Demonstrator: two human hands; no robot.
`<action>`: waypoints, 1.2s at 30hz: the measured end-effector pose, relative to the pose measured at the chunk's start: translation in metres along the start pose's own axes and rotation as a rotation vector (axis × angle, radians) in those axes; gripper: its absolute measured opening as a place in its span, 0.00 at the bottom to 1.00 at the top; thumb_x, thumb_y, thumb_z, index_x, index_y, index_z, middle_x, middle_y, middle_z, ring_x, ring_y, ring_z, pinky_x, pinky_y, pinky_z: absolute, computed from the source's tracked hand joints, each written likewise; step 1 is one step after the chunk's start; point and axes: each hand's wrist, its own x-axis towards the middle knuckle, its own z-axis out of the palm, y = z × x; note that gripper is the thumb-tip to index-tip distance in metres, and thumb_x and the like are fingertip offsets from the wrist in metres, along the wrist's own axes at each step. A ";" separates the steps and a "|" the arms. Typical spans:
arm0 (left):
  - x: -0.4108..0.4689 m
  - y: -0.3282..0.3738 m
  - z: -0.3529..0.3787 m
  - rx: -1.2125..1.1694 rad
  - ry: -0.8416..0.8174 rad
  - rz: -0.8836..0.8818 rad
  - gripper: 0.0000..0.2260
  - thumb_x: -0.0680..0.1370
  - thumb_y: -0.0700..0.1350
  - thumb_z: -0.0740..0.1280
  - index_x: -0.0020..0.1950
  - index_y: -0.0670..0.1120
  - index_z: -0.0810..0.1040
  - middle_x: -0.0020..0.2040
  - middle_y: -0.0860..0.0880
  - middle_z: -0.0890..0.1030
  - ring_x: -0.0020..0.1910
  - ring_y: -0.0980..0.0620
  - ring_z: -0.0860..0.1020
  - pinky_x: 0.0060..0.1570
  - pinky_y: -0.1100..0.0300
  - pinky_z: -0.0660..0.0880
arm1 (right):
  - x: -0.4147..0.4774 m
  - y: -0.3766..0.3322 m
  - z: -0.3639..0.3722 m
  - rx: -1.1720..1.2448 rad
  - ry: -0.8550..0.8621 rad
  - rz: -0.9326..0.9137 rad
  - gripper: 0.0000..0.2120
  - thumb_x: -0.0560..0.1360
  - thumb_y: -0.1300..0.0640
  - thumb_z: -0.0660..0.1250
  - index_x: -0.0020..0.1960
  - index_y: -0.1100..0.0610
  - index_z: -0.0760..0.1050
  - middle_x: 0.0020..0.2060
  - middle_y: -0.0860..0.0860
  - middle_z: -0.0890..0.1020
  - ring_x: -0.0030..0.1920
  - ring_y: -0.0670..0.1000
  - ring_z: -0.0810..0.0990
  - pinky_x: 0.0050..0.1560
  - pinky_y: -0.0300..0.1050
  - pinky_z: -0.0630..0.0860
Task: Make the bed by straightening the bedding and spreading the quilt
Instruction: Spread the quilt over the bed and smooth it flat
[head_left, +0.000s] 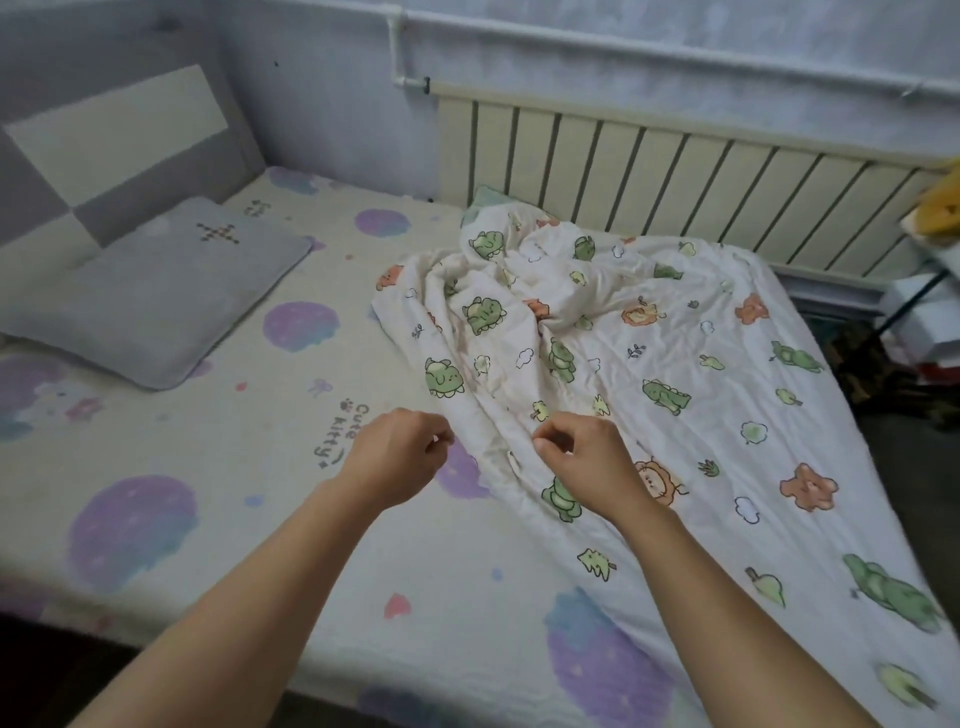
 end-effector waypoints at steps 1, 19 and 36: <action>0.006 -0.006 0.000 -0.007 -0.009 0.015 0.11 0.77 0.44 0.61 0.54 0.51 0.81 0.43 0.52 0.82 0.46 0.48 0.77 0.45 0.56 0.75 | 0.005 -0.003 0.006 -0.006 0.005 0.009 0.05 0.72 0.59 0.67 0.38 0.53 0.79 0.33 0.46 0.81 0.36 0.46 0.78 0.42 0.48 0.77; 0.246 -0.142 0.147 -0.331 -0.194 -0.204 0.07 0.75 0.41 0.64 0.48 0.48 0.82 0.39 0.49 0.82 0.43 0.46 0.80 0.47 0.51 0.78 | 0.203 0.122 0.177 -0.101 -0.070 0.299 0.07 0.73 0.55 0.67 0.51 0.53 0.77 0.47 0.50 0.81 0.51 0.53 0.78 0.51 0.49 0.76; 0.343 -0.196 0.300 -0.292 -0.272 -0.072 0.35 0.73 0.37 0.68 0.77 0.45 0.57 0.71 0.43 0.64 0.66 0.43 0.68 0.63 0.52 0.69 | 0.305 0.276 0.202 -0.041 0.286 0.536 0.07 0.73 0.66 0.59 0.46 0.58 0.75 0.40 0.56 0.77 0.41 0.56 0.75 0.39 0.45 0.67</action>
